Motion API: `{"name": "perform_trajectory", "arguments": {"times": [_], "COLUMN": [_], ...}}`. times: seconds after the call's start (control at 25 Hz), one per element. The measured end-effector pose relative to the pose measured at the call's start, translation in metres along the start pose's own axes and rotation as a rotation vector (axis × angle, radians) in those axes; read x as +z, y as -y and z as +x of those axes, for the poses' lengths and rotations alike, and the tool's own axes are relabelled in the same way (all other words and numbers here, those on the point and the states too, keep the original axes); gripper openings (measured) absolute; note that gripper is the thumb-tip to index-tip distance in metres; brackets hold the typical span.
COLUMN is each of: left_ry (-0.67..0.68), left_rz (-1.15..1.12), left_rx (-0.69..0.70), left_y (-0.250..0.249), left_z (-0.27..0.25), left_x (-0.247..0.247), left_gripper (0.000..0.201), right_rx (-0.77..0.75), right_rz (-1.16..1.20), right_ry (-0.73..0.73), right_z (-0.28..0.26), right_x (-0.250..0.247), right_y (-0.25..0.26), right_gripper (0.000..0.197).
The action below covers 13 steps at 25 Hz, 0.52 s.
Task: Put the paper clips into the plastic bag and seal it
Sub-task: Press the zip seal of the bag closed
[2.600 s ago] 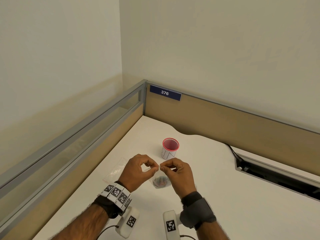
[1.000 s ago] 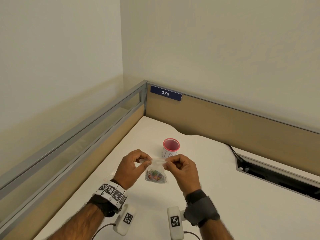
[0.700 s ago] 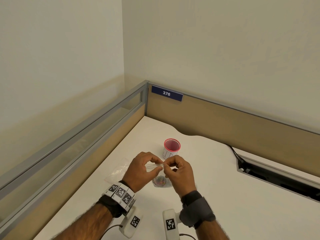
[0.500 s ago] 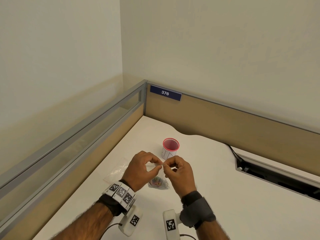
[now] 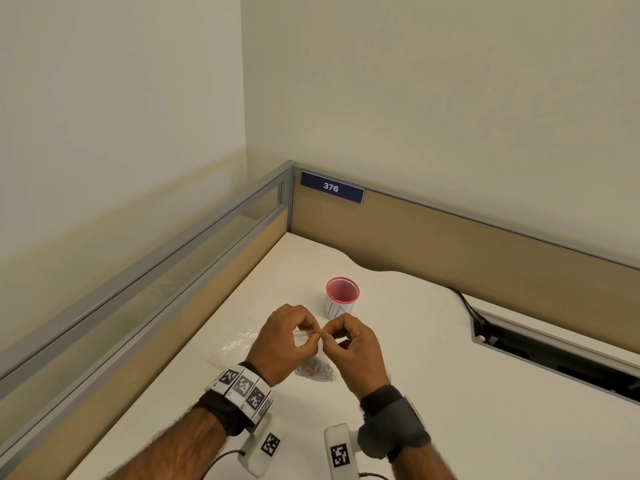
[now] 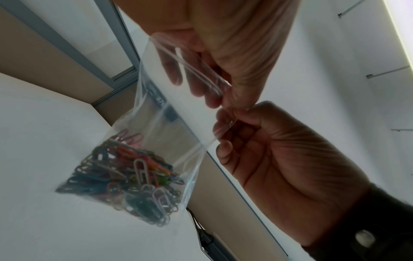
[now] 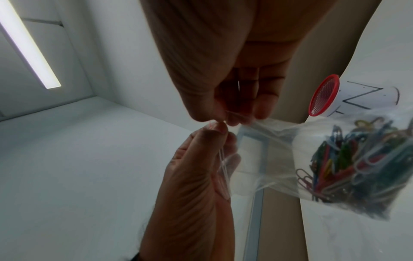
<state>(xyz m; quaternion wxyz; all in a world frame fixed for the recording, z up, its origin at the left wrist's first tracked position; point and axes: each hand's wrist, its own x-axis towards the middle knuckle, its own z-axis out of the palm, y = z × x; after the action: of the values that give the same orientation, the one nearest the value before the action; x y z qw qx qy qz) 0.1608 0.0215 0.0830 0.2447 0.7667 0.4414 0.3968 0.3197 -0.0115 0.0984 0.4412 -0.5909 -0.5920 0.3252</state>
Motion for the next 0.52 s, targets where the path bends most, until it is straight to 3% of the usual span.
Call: {"name": "perform_trajectory", "arguments": {"times": [0.16, 0.52], "left_ry": [0.021, 0.072], "left_rz": [-0.035, -0.002], "left_rx": [-0.004, 0.013], "left_y": [0.0, 0.011], "left_z": [0.0, 0.001], "left_x": [-0.004, -0.019], "left_gripper": [0.009, 0.012], "right_rx": [-0.031, -0.039], "right_rz": [-0.04, 0.031], "right_ry": [0.0, -0.036], "right_z": [0.0, 0.001], "right_x": [-0.003, -0.013], "right_y": [0.001, -0.003], "right_gripper": [0.014, 0.009]}}
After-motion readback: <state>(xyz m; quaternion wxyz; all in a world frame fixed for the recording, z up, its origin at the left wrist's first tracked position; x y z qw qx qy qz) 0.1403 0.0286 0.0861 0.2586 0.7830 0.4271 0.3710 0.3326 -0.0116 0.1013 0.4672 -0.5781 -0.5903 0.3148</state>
